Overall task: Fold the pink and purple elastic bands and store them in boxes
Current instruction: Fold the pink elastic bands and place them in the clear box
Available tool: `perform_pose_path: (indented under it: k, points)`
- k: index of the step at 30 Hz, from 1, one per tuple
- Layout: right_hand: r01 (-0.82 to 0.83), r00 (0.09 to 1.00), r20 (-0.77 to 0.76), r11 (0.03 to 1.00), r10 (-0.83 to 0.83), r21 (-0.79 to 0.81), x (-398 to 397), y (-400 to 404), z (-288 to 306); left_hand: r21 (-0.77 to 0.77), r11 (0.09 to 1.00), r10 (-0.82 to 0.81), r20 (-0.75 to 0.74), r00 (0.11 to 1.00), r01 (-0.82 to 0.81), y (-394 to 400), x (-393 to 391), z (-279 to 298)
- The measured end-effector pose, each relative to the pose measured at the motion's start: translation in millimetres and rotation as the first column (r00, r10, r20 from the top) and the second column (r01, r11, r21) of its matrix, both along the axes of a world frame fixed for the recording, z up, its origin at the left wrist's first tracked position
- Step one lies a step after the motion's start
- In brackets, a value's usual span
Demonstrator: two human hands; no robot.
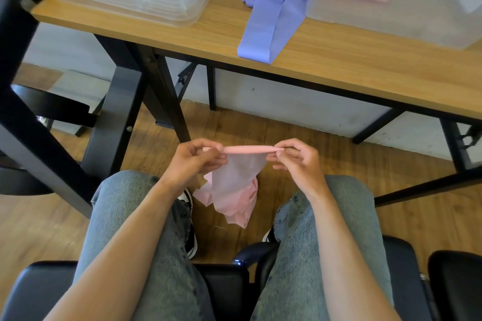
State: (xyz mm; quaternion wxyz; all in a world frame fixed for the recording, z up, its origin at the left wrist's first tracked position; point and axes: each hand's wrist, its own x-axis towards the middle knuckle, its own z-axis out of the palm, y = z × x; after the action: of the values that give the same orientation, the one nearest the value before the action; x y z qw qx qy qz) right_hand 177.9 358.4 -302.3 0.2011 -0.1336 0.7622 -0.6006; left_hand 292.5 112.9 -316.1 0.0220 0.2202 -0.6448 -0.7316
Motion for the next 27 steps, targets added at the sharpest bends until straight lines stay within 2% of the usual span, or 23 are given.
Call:
perform_pose_path:
  k: [4, 10, 17, 20, 24, 27]
  points:
    - [0.023, 0.999, -0.036, 1.0, -0.023, 0.011, -1.0, 1.8, -0.7, -0.056, 0.998, -0.037, -0.045, 0.998, 0.035, -1.0, 2.4, -2.5]
    - [0.036, 0.98, -0.198, 0.984, 0.0, 0.177, -1.6, 3.2, -12.6, -0.309, 0.948, -0.083, -0.011, 0.996, 0.076, -3.2, 4.5, -5.0]
    - [0.061, 0.95, -0.31, 0.947, 0.042, 0.315, 2.2, -1.1, -11.7, -0.434, 0.9, -0.03, 0.02, 0.999, 0.036, 6.8, 2.5, -5.2]
    - [0.036, 0.959, -0.28, 0.962, 0.043, 0.269, 2.1, -0.8, -9.6, -0.379, 0.926, -0.003, -0.017, 1.0, -0.004, 4.9, 3.3, -3.7]
    - [-0.001, 0.991, -0.134, 0.992, 0.018, 0.125, 0.2, -0.5, -5.4, -0.185, 0.982, 0.037, -0.022, 0.999, -0.041, 0.3, 1.9, 0.6]
    - [0.004, 0.999, -0.034, 0.999, -0.002, 0.048, 0.0, -1.9, -5.0, -0.148, 0.986, 0.071, -0.02, 0.997, -0.073, -0.5, 1.8, 1.0]
